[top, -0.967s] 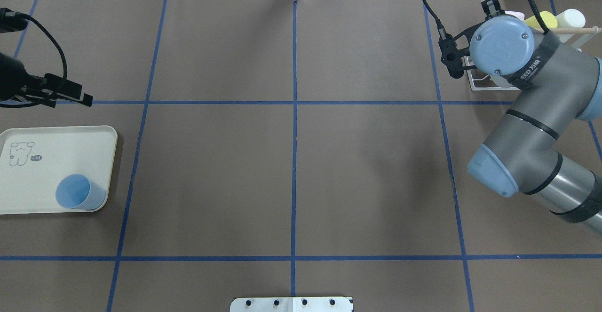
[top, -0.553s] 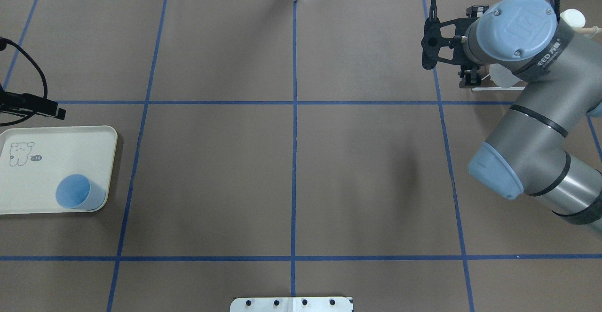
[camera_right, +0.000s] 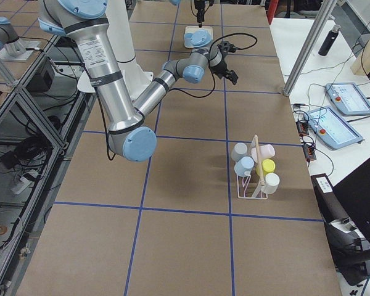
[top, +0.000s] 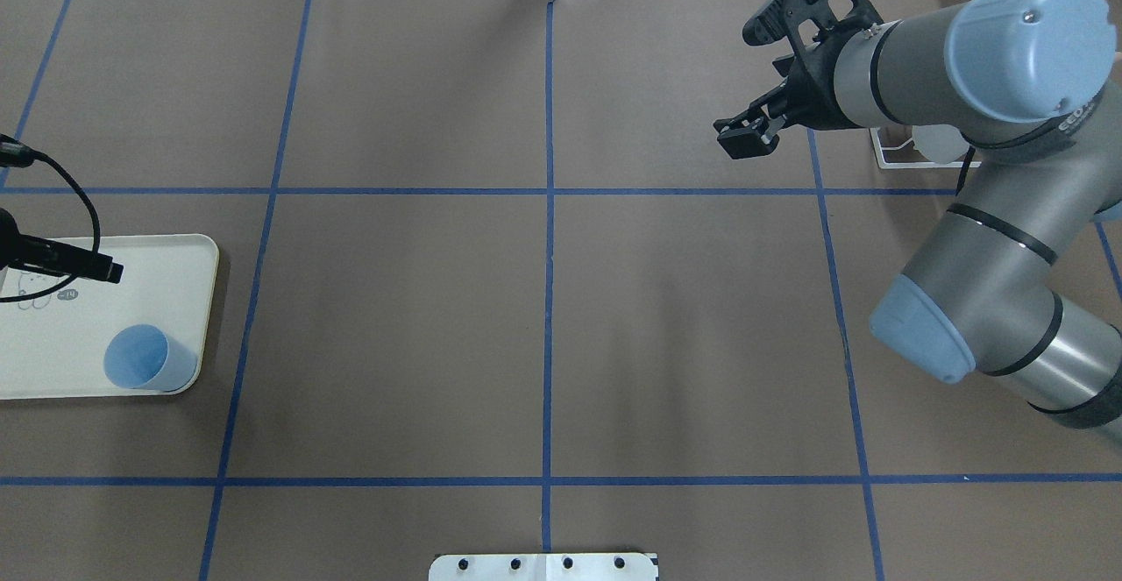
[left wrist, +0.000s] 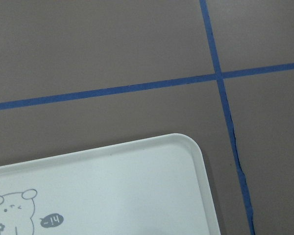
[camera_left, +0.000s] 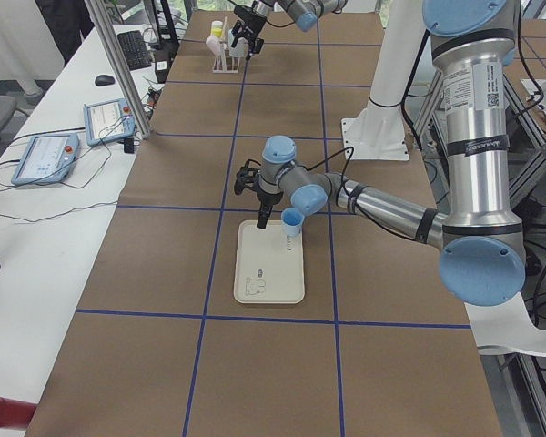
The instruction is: Transfer IKEA cup to right arm and place on rack
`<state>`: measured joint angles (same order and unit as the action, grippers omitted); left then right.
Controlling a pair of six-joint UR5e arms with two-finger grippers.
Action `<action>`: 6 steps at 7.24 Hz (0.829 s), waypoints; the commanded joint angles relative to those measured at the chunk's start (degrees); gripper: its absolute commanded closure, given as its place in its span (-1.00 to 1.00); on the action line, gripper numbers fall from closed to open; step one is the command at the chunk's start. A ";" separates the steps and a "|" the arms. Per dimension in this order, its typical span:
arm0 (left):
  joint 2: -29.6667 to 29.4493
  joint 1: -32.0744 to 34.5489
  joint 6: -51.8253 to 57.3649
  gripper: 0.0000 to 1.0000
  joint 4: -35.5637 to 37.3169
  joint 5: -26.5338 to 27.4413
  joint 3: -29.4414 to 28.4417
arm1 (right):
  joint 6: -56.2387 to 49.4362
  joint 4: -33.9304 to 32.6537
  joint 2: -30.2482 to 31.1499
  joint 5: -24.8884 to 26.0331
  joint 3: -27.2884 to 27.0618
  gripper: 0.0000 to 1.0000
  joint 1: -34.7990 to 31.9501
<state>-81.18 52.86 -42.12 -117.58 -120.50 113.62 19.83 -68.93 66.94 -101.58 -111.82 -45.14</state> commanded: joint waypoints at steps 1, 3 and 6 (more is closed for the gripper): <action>4.07 -3.80 -0.41 -1.00 -4.47 0.36 0.02 | 5.05 -2.05 -0.76 -2.38 -0.06 -0.99 4.26; 5.24 -7.22 -3.55 -1.00 -5.47 2.45 0.02 | 4.52 -9.99 -4.71 -8.97 -0.33 -0.99 3.66; 5.07 -10.76 -6.74 -0.67 -5.56 4.05 -0.07 | 4.52 -10.00 -4.63 -8.90 -0.24 -0.99 3.65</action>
<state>-76.08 42.80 -48.23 -123.09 -116.73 113.63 24.35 -78.79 62.35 -110.36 -112.06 -41.52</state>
